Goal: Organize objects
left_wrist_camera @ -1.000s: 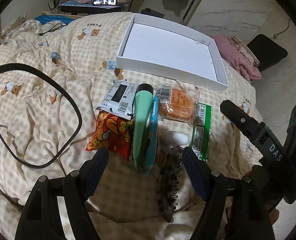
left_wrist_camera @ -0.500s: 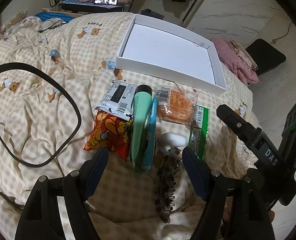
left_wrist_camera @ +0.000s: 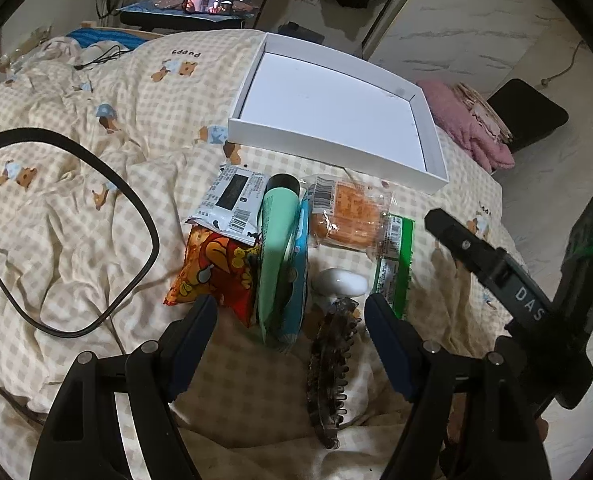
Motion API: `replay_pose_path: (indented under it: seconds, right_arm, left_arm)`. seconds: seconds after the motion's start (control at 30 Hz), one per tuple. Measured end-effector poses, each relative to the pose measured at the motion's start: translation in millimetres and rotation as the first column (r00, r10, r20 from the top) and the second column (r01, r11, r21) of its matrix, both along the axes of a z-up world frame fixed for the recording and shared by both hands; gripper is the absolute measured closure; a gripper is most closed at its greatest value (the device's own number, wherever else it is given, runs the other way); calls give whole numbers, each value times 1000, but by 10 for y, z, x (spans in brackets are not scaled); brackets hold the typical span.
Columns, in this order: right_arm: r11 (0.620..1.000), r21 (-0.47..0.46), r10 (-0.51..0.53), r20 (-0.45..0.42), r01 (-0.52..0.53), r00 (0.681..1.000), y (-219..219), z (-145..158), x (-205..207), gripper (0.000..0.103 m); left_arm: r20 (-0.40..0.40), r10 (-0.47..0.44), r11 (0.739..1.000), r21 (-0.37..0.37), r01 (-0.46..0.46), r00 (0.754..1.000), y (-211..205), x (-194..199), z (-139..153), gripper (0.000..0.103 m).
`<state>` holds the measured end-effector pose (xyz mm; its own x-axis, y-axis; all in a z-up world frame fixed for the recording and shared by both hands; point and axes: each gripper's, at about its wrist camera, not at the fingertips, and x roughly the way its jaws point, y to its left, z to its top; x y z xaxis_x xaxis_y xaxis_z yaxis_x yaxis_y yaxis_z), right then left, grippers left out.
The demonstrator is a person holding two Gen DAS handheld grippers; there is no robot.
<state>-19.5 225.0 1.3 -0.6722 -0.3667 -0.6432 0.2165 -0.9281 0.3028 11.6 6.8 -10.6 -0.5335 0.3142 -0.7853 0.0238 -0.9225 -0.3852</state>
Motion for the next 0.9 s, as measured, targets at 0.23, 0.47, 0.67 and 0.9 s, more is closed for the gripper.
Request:
replay_pose_path:
  seconds: [0.23, 0.47, 0.67, 0.9]
  right_arm:
    - [998, -43, -45, -10, 45, 999, 104, -7, -11, 17]
    - [991, -136, -2, 60, 10, 998, 155, -42, -65, 17]
    - [992, -127, 25, 64, -17, 998, 118, -37, -61, 17]
    - [986, -168, 30, 73, -17, 997, 157, -83, -107, 17]
  left_arm:
    - [12, 2, 999, 35, -3, 1000, -46, -16, -25, 24]
    - [16, 56, 992, 113, -57, 998, -178, -31, 0, 24]
    - [16, 161, 960, 230, -160, 987, -511, -59, 162, 24]
    - [47, 295, 948, 110, -299, 954, -901, -353, 526, 24]
